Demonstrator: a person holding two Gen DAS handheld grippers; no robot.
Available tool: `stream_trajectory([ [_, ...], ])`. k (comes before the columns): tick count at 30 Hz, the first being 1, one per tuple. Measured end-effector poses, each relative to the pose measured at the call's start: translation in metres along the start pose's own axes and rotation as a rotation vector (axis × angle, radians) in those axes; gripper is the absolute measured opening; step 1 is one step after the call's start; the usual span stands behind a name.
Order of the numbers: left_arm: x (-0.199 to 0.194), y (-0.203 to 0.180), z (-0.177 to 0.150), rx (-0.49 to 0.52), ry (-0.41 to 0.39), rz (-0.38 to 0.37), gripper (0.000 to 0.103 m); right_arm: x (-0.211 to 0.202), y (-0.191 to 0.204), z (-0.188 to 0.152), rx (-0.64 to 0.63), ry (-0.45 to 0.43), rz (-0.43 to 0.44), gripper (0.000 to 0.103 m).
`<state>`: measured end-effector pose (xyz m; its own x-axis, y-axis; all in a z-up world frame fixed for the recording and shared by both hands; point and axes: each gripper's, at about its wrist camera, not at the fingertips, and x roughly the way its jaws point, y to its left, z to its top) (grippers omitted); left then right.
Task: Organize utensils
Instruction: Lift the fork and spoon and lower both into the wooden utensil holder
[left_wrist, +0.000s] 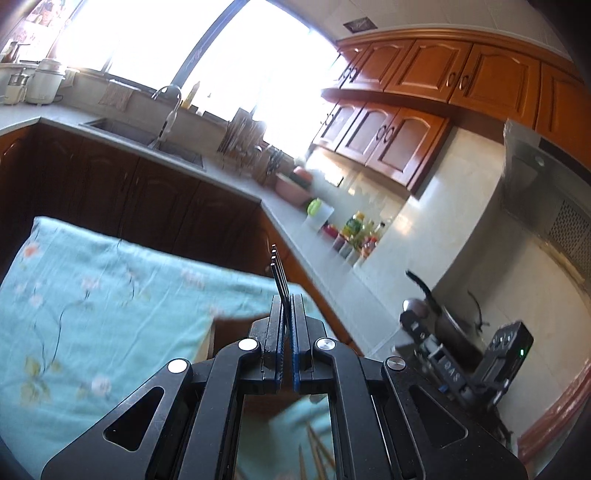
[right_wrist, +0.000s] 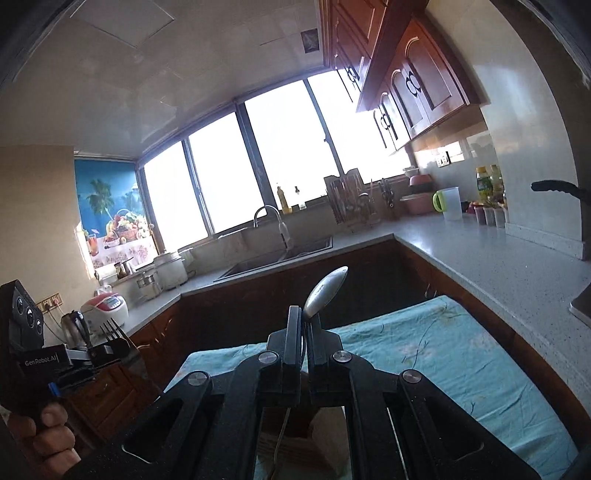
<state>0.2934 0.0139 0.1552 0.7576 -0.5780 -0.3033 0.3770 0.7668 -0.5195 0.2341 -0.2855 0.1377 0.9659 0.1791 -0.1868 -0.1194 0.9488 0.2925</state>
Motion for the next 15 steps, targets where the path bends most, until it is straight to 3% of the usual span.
stream_trajectory([
  [6, 0.04, 0.019, 0.011, -0.039, -0.009, 0.017, 0.002, 0.033, 0.001, -0.003, -0.044, -0.027, -0.038, 0.002],
  [15, 0.089, 0.045, -0.026, -0.076, 0.097, 0.071, 0.002, 0.073, 0.011, -0.058, -0.107, 0.13, 0.008, 0.002],
])
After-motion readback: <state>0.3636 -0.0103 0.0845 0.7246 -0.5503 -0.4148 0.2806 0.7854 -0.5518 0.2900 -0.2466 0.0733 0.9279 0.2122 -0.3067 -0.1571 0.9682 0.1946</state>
